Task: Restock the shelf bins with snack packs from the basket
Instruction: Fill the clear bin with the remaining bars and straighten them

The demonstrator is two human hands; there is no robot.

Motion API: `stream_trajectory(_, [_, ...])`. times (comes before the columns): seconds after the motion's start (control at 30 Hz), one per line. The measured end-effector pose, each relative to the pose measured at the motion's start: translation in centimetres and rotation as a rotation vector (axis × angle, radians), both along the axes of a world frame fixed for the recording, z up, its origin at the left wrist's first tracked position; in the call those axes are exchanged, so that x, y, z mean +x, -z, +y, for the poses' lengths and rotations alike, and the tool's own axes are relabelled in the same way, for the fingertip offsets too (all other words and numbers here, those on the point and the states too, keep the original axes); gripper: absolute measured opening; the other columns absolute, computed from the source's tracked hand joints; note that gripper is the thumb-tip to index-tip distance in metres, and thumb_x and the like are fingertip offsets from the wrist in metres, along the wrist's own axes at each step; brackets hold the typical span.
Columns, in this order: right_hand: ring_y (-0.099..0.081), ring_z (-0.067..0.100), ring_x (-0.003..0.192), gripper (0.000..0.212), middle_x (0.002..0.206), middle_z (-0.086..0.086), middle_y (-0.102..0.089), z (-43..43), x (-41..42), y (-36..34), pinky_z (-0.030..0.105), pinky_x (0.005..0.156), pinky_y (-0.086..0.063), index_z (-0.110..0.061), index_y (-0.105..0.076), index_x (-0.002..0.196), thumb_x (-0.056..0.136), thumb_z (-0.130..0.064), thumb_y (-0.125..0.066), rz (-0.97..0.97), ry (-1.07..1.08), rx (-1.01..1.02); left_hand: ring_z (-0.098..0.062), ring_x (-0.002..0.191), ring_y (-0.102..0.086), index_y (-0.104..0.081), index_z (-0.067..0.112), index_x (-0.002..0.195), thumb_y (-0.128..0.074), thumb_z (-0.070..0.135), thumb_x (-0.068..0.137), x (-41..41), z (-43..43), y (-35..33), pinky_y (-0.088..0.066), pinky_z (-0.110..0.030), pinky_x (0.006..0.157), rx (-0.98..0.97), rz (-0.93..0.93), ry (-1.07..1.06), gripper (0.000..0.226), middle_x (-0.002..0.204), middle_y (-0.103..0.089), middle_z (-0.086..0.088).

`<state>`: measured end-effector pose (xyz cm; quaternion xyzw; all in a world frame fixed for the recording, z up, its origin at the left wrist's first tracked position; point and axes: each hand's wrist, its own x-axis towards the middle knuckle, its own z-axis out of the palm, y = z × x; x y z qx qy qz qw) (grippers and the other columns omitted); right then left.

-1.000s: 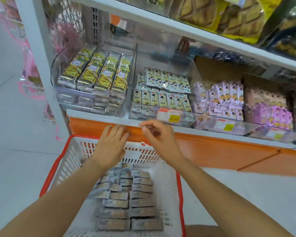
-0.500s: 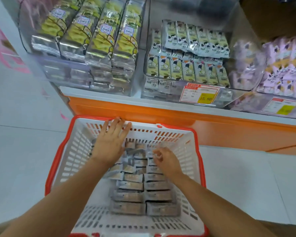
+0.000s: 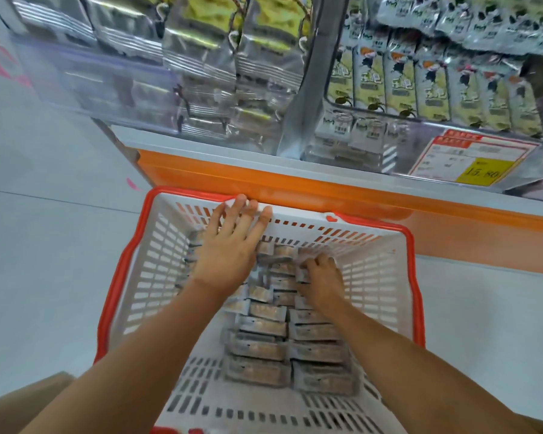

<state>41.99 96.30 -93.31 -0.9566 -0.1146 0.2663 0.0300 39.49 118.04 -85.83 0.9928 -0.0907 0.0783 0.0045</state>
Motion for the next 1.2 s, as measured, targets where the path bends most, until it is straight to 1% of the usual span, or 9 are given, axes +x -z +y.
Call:
stream_trajectory(0.2, [-0.044,0.026,0.121,0.048,0.131,0.009,-0.050,-0.1,0.2,-0.4,0.034,0.096,-0.042,-0.013,-0.052,0.128,0.085,-0.024,-0.068,-0.057,0.013,0.047,-0.040,0.138,-0.034,-0.040,0.009,0.145,-0.079,0.019,0.068,0.0,-0.1,-0.3,-0.019,-0.055,0.113,0.009,0.049,-0.006,0.087,0.143,-0.049,-0.020])
stream_trajectory(0.37, [-0.056,0.021,0.099,0.027,0.107,0.001,-0.058,-1.1,-0.1,-2.7,0.027,0.071,-0.042,-0.015,-0.056,0.104,0.082,-0.024,-0.068,-0.141,0.117,0.229,-0.040,0.139,-0.036,-0.043,0.009,0.145,-0.078,0.016,0.068,-0.2,-0.4,-1.1,-0.022,-0.057,0.113,0.006,0.096,-0.039,0.085,0.144,-0.048,-0.019])
stream_trajectory(0.53, [-0.057,0.006,0.073,0.039,0.108,-0.007,-0.055,-2.0,-0.6,-7.0,0.023,0.066,-0.048,-0.019,-0.058,0.122,0.085,-0.025,-0.069,-0.117,0.196,0.556,-0.037,0.144,-0.029,-0.039,0.012,0.148,-0.071,0.021,0.077,-0.5,-1.0,-3.0,-0.023,-0.055,0.115,-0.015,0.190,-0.078,0.078,0.149,-0.043,-0.016])
stream_trajectory(0.63, [-0.061,0.008,0.074,0.025,0.107,0.004,-0.061,-2.6,-1.2,-9.5,0.027,0.067,-0.055,-0.017,-0.066,0.106,0.082,-0.008,-0.066,-0.099,0.246,0.773,-0.034,0.143,-0.027,-0.041,0.016,0.147,-0.066,0.028,0.085,-0.6,-1.2,-4.5,-0.020,-0.050,0.116,-0.080,0.211,-0.096,0.068,0.148,-0.041,-0.013])
stream_trajectory(0.73, [-0.058,0.005,0.092,0.025,0.100,-0.003,-0.061,-2.4,-2.1,-13.0,0.017,0.074,-0.048,-0.023,-0.062,0.093,0.078,-0.003,-0.063,-0.134,0.322,0.948,-0.031,0.125,-0.043,-0.048,0.018,0.140,-0.056,0.027,0.094,-1.2,-1.7,-6.7,-0.035,-0.043,0.104,-0.279,0.237,-0.118,0.047,0.135,-0.048,-0.010])
stream_trajectory(0.87, [-0.058,0.010,0.097,0.025,0.096,-0.006,-0.060,-2.2,-3.5,-17.3,0.024,0.086,-0.046,-0.026,-0.056,0.090,0.071,-0.010,-0.061,-0.208,0.328,1.076,-0.022,0.092,-0.063,-0.054,0.018,0.127,-0.033,0.043,0.105,-1.7,-4.1,-10.8,-0.043,-0.028,0.068,-0.970,0.596,-0.399,0.039,0.109,-0.064,-0.001])
stream_trajectory(0.97, [-0.057,0.012,0.096,0.030,0.097,-0.001,-0.059,-2.3,-4.5,-19.9,0.024,0.085,-0.044,-0.024,-0.055,0.093,0.073,-0.002,-0.062,-0.249,0.240,1.119,-0.017,0.070,-0.065,-0.062,0.009,0.110,-0.045,0.043,0.101,-1.8,-5.4,-12.9,-0.049,-0.024,0.063,-1.422,0.624,-0.493,0.040,0.082,-0.072,-0.006])
stream_trajectory(1.07, [-0.057,0.011,0.093,0.028,0.098,-0.001,-0.058,-2.7,-5.3,-22.0,0.024,0.083,-0.046,-0.017,-0.057,0.098,0.078,0.000,-0.067,-0.282,0.117,1.098,-0.017,0.063,-0.061,-0.067,0.004,0.098,-0.054,0.030,0.100,-2.0,-5.7,-14.6,-0.049,-0.029,0.066,-1.495,0.469,-0.423,0.029,0.073,-0.067,-0.007])
stream_trajectory(1.2, [-0.059,0.014,0.086,0.020,0.100,-0.009,-0.061,-3.5,-5.9,-24.6,0.030,0.077,-0.051,-0.021,-0.062,0.100,0.085,-0.014,-0.073,-0.326,0.023,1.054,-0.017,0.060,-0.060,-0.070,0.008,0.088,-0.057,0.029,0.098,-2.4,-5.6,-17.1,-0.053,-0.026,0.059,-1.390,0.330,-0.300,0.027,0.070,-0.067,-0.005])
